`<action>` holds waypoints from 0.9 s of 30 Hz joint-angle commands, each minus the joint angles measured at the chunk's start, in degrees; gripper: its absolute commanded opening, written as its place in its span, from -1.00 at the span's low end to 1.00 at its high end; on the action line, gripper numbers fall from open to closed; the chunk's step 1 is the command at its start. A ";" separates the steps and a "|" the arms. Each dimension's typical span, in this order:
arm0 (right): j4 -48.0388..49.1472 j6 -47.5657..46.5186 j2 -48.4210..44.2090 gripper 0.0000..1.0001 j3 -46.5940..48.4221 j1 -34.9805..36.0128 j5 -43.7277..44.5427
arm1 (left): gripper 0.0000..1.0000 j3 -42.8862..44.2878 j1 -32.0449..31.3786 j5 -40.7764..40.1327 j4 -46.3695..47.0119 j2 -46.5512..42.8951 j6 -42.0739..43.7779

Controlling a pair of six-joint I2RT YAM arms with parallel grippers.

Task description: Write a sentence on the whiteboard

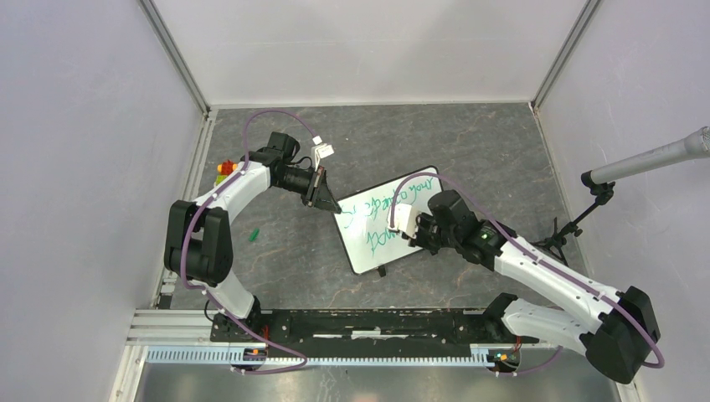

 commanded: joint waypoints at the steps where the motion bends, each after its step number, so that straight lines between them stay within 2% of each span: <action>1: 2.44 0.02 0.45 -1.00 0.29 -0.16 -0.20 | -0.95 -0.29 -0.20 -2.05 1.23 0.21 2.18; 13: 1.09 -1.62 0.77 -1.00 0.42 -0.32 3.73 | -0.95 -0.16 -0.20 -1.99 1.19 0.43 2.26; 27: -0.31 -2.79 1.71 -1.00 5.71 -1.92 6.03 | -0.95 0.02 -0.20 -2.07 1.19 0.35 2.14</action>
